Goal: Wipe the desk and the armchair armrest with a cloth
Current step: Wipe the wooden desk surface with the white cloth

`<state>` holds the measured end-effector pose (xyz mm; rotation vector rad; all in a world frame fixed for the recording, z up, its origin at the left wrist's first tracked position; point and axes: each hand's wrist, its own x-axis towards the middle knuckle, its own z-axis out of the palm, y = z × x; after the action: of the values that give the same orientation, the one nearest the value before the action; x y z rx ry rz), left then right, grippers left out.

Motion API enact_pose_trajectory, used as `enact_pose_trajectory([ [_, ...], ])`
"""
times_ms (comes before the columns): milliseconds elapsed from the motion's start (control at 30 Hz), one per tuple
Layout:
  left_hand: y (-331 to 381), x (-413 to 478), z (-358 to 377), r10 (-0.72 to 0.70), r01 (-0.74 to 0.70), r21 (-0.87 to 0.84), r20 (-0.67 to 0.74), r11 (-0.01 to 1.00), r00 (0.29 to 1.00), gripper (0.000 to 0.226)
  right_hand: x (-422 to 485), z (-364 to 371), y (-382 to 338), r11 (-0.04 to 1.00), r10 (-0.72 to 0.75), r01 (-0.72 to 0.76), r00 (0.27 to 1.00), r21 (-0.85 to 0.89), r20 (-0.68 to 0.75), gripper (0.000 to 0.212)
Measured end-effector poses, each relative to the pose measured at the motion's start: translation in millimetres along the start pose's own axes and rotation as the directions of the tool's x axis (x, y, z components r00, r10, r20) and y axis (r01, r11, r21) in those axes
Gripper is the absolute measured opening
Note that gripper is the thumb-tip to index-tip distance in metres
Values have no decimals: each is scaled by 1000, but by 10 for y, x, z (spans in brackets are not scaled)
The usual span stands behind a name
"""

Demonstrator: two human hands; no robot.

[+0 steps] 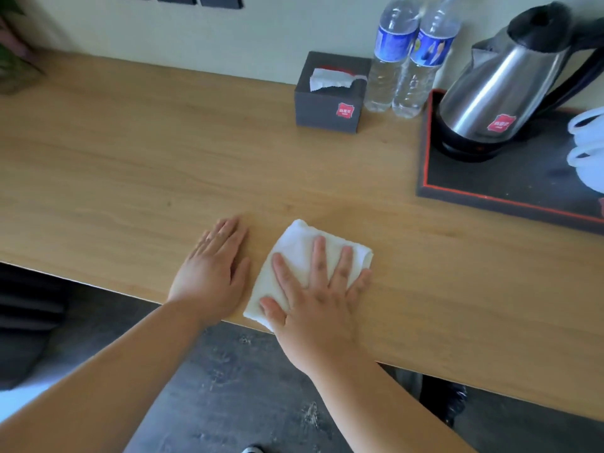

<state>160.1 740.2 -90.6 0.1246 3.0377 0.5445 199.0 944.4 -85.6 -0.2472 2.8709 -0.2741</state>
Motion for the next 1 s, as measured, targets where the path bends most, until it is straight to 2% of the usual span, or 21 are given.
enact_pose_trajectory([
  [100, -191, 23, -34, -110, 109, -18, -62, 994, 992, 58, 173, -16, -272, 987, -160, 160, 987, 4, -13, 65],
  [200, -227, 7, -34, -130, 121, -94, -100, 988, 986, 58, 145, -34, -251, 889, -436, 446, 894, 103, -105, 47],
  [267, -203, -8, -38, -117, 101, -130, -120, 986, 986, 60, 44, -79, -103, 839, -474, 511, 855, 188, -211, 39],
  [300, -195, -13, -49, -110, 93, -139, -126, 986, 986, 61, 8, -130, -7, 851, -418, 476, 870, 222, -260, 40],
  [367, -182, -15, -61, -107, 88, -149, -126, 985, 986, 60, 14, -292, 227, 904, -210, 318, 913, 285, -350, 41],
  [467, -178, -21, -59, -109, 90, -154, -123, 984, 986, 58, 181, -567, 659, 927, 113, 42, 915, 371, -387, 41],
  [500, -181, -18, -56, -108, 89, -154, -124, 984, 986, 59, 240, -607, 753, 921, 183, -26, 910, 388, -373, 42],
  [567, -199, -15, -46, -106, 86, -157, -125, 984, 986, 60, 352, -543, 723, 926, 213, -74, 913, 371, -348, 44],
  [633, -224, -14, -35, -100, 76, -176, -130, 981, 986, 60, 440, -389, 456, 952, 140, -25, 921, 306, -363, 40],
  [733, -258, -33, -45, -85, 39, -275, -157, 961, 984, 61, 501, -185, -175, 952, -35, 147, 922, 267, -385, 46],
  [867, -330, -56, -129, -181, 87, -477, -156, 874, 971, 56, 323, -5, -850, 888, -299, 360, 925, 286, -236, 34],
  [933, -436, -108, -193, -182, 101, -424, -154, 900, 971, 57, 217, -22, -830, 846, -399, 434, 901, 309, -172, 34],
  [1000, -641, -150, -238, -178, 127, -280, -164, 951, 970, 58, 175, -121, -545, 843, -376, 412, 911, 345, -170, 36],
])
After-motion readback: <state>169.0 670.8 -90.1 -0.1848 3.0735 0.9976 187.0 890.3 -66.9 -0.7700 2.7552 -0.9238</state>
